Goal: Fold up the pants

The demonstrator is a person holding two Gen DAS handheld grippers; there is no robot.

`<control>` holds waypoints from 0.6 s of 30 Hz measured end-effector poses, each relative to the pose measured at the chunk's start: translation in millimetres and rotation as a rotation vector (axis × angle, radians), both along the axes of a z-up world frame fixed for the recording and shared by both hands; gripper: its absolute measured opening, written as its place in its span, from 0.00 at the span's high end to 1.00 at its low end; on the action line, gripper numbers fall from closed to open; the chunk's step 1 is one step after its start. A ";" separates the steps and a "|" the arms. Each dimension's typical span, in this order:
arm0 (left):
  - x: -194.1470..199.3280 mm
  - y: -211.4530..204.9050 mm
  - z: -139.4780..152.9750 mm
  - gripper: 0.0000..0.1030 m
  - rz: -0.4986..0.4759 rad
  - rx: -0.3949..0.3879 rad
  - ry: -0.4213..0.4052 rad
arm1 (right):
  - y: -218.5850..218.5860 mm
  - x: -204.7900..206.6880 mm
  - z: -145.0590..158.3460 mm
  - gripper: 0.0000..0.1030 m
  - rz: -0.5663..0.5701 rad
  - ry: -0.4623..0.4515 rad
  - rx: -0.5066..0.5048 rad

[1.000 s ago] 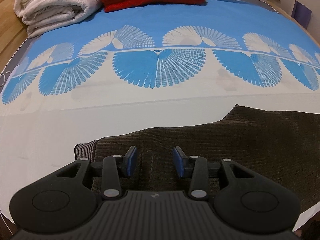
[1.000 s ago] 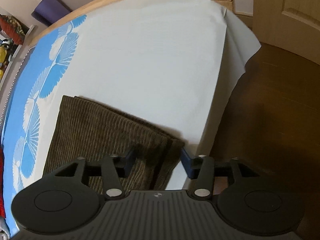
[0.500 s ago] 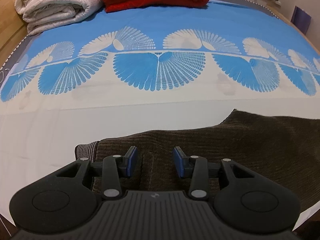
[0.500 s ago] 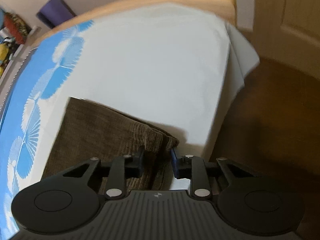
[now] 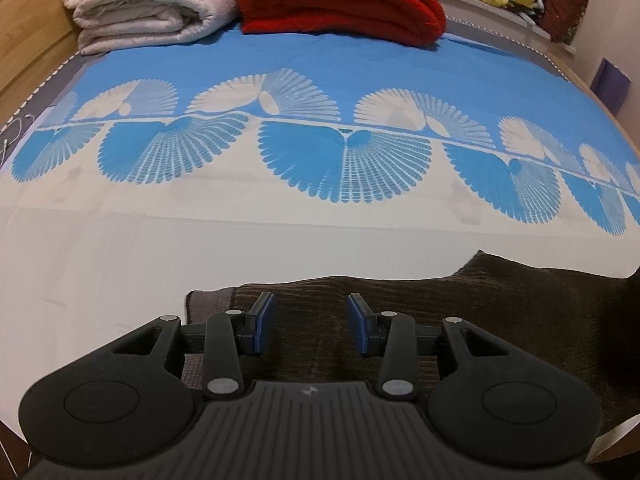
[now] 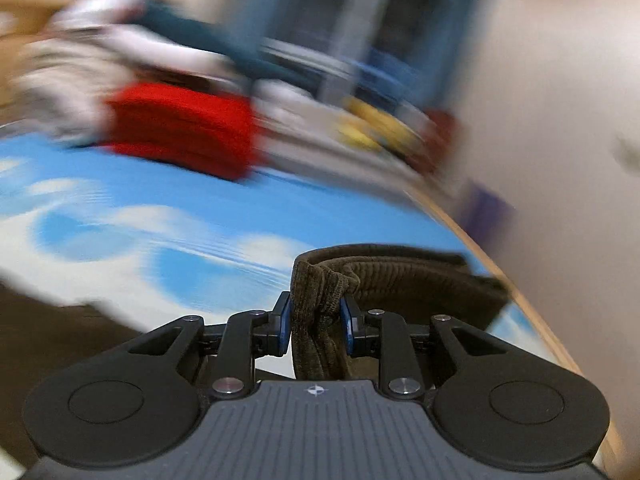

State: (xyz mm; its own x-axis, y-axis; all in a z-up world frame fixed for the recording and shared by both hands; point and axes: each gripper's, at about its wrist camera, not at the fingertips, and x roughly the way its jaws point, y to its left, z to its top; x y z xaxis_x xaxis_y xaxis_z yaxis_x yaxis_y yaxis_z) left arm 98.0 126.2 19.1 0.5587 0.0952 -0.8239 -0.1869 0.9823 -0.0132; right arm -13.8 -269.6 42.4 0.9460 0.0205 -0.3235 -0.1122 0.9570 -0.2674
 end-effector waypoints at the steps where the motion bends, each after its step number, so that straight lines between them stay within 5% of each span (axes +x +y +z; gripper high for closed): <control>1: -1.3 3.6 -0.6 0.57 0.005 0.001 0.003 | 31.1 -9.9 -6.5 0.75 0.082 -0.020 -0.032; 4: -5.0 15.2 -3.5 0.57 0.024 0.000 0.014 | 116.5 -41.4 -51.1 0.74 0.339 -0.013 -0.128; 7: -9.8 27.9 -5.5 0.57 0.046 -0.001 0.023 | 171.7 -65.2 -117.8 0.74 0.539 0.111 -0.313; 11: -14.1 42.3 -5.5 0.57 0.060 -0.015 0.026 | 185.1 -84.8 -163.5 0.71 0.595 0.118 -0.489; 15: -14.9 48.5 -4.6 0.56 0.067 -0.020 0.025 | 184.3 -79.2 -141.4 0.67 0.592 0.159 -0.408; 18: -15.4 48.5 -5.4 0.55 0.068 -0.026 0.028 | 175.0 -89.1 -120.7 0.55 0.654 0.140 -0.260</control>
State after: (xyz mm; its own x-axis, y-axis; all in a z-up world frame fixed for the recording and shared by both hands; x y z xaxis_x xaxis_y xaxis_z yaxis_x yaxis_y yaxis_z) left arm 82.6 174.8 13.7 0.5286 0.1107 -0.8416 -0.2539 0.9667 -0.0323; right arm -103.0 -94.6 -78.2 0.7155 0.4749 -0.5124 -0.6910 0.5890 -0.4191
